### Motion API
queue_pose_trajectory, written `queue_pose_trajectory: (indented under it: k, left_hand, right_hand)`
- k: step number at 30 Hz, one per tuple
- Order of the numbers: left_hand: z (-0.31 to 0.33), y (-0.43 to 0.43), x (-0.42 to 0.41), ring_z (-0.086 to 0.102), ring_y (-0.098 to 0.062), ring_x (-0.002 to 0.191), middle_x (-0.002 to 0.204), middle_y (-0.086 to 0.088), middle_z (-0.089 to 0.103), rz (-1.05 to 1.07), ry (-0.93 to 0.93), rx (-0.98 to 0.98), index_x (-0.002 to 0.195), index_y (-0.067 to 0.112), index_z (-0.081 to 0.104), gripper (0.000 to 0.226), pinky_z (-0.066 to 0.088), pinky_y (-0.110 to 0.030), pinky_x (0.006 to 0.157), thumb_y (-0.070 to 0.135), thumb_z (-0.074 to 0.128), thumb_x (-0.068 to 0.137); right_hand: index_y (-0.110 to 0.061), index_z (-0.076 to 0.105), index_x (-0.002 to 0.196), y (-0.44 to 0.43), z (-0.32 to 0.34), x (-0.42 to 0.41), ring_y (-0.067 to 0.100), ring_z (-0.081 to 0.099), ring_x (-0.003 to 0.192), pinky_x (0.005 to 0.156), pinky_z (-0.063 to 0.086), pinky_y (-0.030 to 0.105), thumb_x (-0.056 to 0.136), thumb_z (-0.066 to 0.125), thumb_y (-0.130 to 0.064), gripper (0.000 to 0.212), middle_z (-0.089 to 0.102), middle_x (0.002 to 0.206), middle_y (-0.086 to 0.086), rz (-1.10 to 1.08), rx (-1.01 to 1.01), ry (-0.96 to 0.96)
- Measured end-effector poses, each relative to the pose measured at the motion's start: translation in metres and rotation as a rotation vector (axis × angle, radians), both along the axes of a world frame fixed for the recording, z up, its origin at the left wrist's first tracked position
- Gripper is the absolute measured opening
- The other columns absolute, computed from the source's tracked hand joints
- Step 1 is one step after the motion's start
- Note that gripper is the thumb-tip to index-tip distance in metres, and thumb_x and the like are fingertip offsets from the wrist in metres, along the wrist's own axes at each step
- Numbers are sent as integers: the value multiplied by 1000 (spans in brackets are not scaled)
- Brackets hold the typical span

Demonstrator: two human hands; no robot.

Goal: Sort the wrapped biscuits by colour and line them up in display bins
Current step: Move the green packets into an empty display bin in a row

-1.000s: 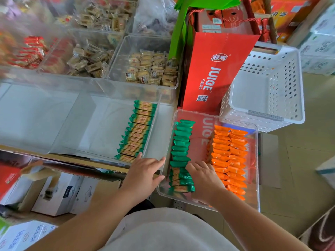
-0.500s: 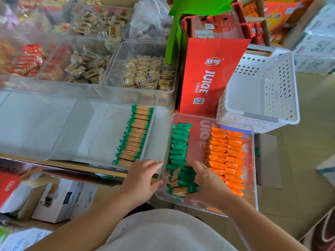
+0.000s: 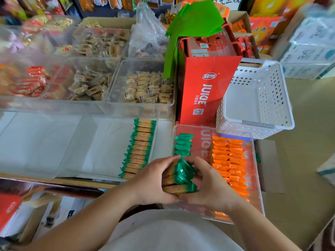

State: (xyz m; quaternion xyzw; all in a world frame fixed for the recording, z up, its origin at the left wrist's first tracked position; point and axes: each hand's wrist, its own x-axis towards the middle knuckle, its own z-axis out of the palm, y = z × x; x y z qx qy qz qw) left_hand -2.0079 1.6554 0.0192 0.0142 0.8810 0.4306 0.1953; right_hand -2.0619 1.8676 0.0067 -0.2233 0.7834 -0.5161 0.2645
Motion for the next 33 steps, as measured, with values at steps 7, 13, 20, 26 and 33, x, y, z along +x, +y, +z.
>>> queue_pose_trajectory:
  k: [7, 13, 20, 26, 33]
  left_hand:
    - [3, -60, -15, 58, -2, 111, 120, 26, 57, 46, 56, -27, 130, 45, 43, 87, 55, -30, 94, 45, 92, 59]
    - [-24, -140, -25, 60, -7, 107, 119, 20, 58, 262, 50, -100, 131, 40, 44, 85, 53, -25, 88, 39, 93, 61]
    - [-81, -171, -32, 55, -13, 103, 117, 8, 55, 58, -34, -385, 129, 33, 45, 78, 55, -34, 86, 41, 88, 64]
    - [-96, -150, -36, 43, -16, 129, 143, 8, 43, -265, -57, -425, 148, 31, 33, 88, 47, -37, 104, 47, 80, 75]
    - [-96, -170, -37, 47, -10, 121, 133, 12, 43, -77, -89, -226, 138, 27, 51, 72, 44, -30, 106, 45, 84, 76]
  right_hand:
    - [-29, 49, 144, -55, -2, 4, 8, 60, 115, 94, 55, 29, 59, 96, -29, 97, 57, 132, -12, -121, -7, -23]
    - [-31, 50, 143, -105, -19, 4, 3, 64, 99, 86, 57, 24, 86, 76, -44, 64, 60, 117, -18, -211, 292, -89]
    - [-25, 53, 141, -149, -28, 5, -4, 60, 84, 81, 49, 16, 99, 59, -37, 44, 65, 108, -16, -233, 517, -112]
    - [-25, 54, 142, -165, -32, 15, 4, 65, 94, 91, 53, 23, 102, 54, -26, 40, 69, 112, -15, -288, 592, -118]
    - [-29, 55, 140, -166, -35, 17, 3, 65, 89, 88, 53, 21, 98, 56, -18, 43, 70, 106, -16, -279, 659, -113]
